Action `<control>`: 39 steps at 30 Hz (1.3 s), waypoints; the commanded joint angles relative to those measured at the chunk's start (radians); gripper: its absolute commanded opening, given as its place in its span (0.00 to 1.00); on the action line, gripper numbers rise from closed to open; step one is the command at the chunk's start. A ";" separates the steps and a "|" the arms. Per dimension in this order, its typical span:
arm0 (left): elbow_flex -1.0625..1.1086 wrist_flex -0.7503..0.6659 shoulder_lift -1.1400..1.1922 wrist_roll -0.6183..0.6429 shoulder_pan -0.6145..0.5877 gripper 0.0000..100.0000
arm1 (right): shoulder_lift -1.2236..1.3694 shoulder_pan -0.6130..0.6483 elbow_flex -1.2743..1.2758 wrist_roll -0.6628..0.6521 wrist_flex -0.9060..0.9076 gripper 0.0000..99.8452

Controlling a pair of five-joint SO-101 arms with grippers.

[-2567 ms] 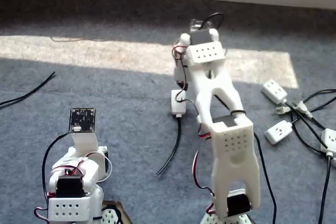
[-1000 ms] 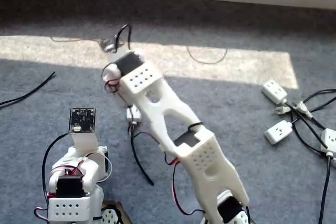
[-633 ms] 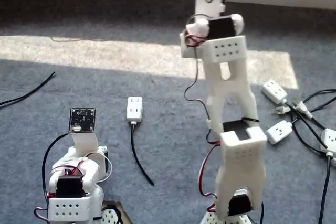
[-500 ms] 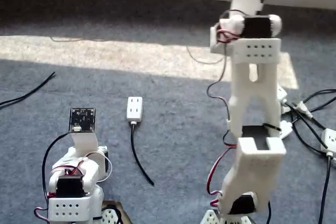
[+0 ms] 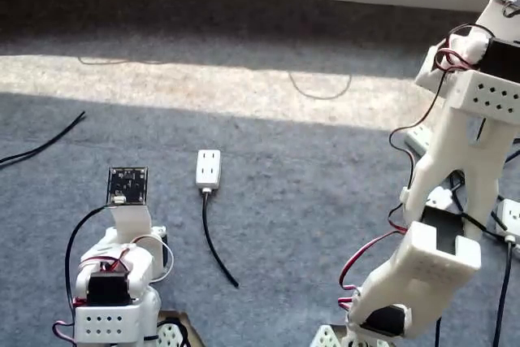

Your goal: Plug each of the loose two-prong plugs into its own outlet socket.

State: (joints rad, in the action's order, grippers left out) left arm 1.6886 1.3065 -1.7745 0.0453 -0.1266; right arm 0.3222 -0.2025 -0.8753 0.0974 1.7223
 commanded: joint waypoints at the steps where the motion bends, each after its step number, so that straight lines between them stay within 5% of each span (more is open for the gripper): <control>1: 0.004 0.000 0.001 -0.008 0.013 0.01 | -0.108 0.012 -0.054 -0.008 0.039 0.31; 18: 0.004 0.000 0.001 -0.005 0.019 0.01 | -0.213 0.013 -0.056 -0.006 -0.252 0.31; 32: 0.002 0.002 0.001 -0.003 -0.042 0.01 | -0.344 0.004 -0.048 -0.011 -0.223 0.31; 39: 0.004 0.003 0.001 -0.008 0.240 0.01 | -0.361 -0.012 -0.047 -0.008 -0.223 0.31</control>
State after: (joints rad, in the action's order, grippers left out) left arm 1.6886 1.3065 -1.7745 0.0453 -0.0499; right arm 0.0015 -0.2025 -0.8830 0.0974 1.4952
